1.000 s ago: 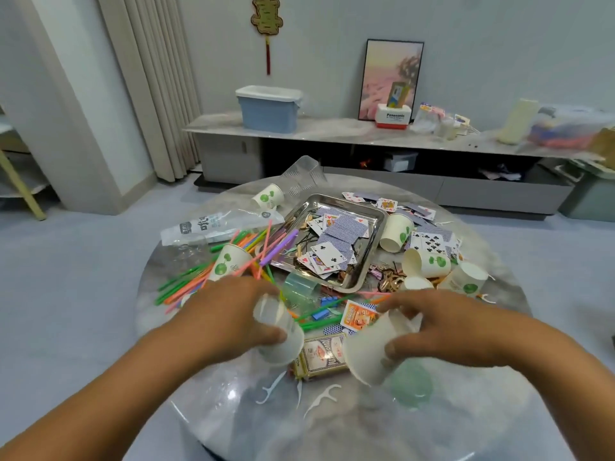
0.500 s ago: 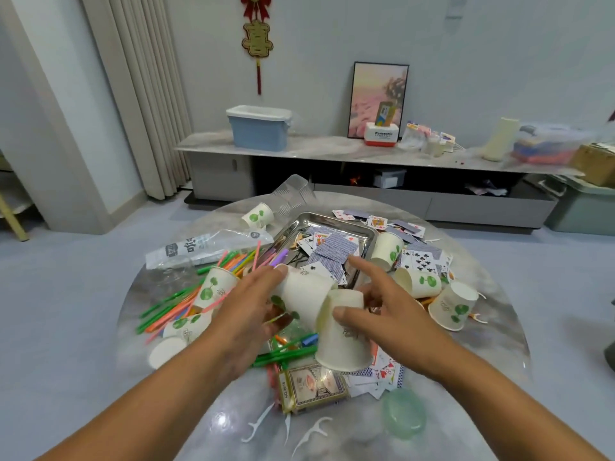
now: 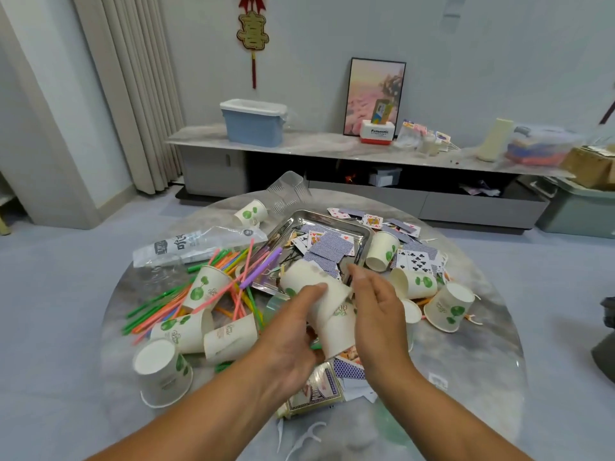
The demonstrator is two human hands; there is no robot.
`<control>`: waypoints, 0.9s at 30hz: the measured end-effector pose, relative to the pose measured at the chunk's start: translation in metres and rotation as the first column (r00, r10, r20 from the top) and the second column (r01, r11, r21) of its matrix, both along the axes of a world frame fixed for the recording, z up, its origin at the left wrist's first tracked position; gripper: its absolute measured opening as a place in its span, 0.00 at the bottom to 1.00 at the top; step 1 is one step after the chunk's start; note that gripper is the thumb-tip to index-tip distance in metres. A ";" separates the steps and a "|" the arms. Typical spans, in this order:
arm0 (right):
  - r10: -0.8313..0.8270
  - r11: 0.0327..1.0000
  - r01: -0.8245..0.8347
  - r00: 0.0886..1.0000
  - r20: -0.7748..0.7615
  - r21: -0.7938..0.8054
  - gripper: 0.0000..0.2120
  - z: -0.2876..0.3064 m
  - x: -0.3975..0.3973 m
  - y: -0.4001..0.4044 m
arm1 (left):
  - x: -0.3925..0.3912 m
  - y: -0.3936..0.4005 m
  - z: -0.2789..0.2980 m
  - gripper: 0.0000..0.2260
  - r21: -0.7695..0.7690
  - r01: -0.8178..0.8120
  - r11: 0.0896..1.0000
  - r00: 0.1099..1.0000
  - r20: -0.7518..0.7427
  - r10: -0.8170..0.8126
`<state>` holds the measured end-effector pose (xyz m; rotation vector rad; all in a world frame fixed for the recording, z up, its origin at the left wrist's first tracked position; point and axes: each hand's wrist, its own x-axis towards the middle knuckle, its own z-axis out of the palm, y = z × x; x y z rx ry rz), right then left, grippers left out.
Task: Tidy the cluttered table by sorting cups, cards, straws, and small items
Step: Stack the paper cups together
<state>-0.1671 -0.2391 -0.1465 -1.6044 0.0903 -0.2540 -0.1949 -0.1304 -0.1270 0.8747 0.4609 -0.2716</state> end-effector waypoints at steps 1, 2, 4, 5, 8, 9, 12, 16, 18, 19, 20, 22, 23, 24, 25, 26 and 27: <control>-0.007 0.998 0.009 1.000 -0.025 0.065 0.13 0.001 0.000 0.000 | 0.000 -0.002 -0.003 0.14 0.029 0.060 0.998 0.998 0.000 -0.060; -0.020 0.991 0.025 0.999 -0.044 0.128 0.15 0.002 0.000 0.001 | -0.001 -0.004 -0.006 0.16 0.047 0.125 0.991 0.992 -0.005 -0.125; -0.063 0.979 0.067 0.998 -0.027 0.192 0.16 0.003 0.000 0.002 | -0.003 -0.011 -0.011 0.16 0.048 0.241 0.969 0.970 0.001 -0.242; -0.075 0.981 0.075 0.997 -0.010 0.180 0.16 0.003 0.000 0.003 | -0.005 -0.014 -0.012 0.15 0.034 0.274 0.961 0.961 0.020 -0.275; 0.101 0.990 -0.099 0.995 -0.009 0.100 0.12 0.005 0.004 -0.005 | -0.002 -0.015 -0.014 0.15 0.101 0.280 0.955 0.946 0.137 -0.293; 0.225 0.973 -0.222 0.973 -0.044 0.064 0.12 0.007 0.006 -0.008 | 0.002 -0.012 -0.015 0.17 0.207 0.272 0.940 0.928 0.201 -0.313; 0.436 0.866 -0.453 0.891 -0.122 -0.212 0.33 0.012 0.014 -0.019 | 0.015 0.002 -0.015 0.28 0.587 0.193 0.786 0.815 0.350 -0.462; 0.280 0.935 -0.273 0.960 -0.002 -0.227 0.41 0.022 0.029 -0.039 | 0.024 0.007 -0.013 0.47 0.677 0.214 0.705 0.775 0.322 -0.544; 0.109 0.979 -0.097 0.992 0.062 -0.180 0.34 0.029 0.040 -0.062 | 0.031 0.012 -0.014 0.50 0.773 0.160 0.614 0.783 0.280 -0.556; 0.035 0.981 -0.020 0.997 0.074 -0.194 0.32 0.028 0.045 -0.074 | 0.034 0.017 -0.015 0.48 0.830 0.104 0.548 0.782 0.272 -0.561; -0.018 0.979 0.032 0.997 0.069 -0.200 0.31 0.023 0.048 -0.085 | 0.037 0.022 -0.015 0.45 0.873 0.043 0.485 0.780 0.274 -0.562; -0.063 0.982 0.063 0.998 0.007 -0.177 0.32 0.006 0.051 -0.099 | 0.040 0.035 -0.012 0.41 0.931 -0.062 0.360 0.777 0.271 -0.569; -0.068 0.984 0.063 0.997 -0.025 -0.169 0.32 -0.004 0.050 -0.102 | 0.041 0.043 -0.009 0.40 0.951 -0.087 0.296 0.784 0.248 -0.568; -0.070 0.982 0.060 0.996 -0.051 -0.180 0.32 -0.014 0.049 -0.105 | 0.043 0.054 -0.007 0.40 0.968 -0.093 0.233 0.799 0.212 -0.563; -0.067 0.979 0.052 0.995 -0.071 -0.199 0.32 -0.023 0.047 -0.107 | 0.046 0.065 -0.005 0.41 0.984 -0.089 0.151 0.813 0.160 -0.560; -0.063 0.973 0.041 0.994 -0.088 -0.228 0.33 -0.031 0.045 -0.109 | 0.049 0.077 -0.004 0.42 0.996 -0.081 0.038 0.825 0.088 -0.558; -0.055 0.965 0.026 0.993 -0.104 -0.260 0.34 -0.040 0.043 -0.111 | 0.050 0.089 -0.004 0.44 0.993 -0.055 -0.103 0.831 -0.011 -0.556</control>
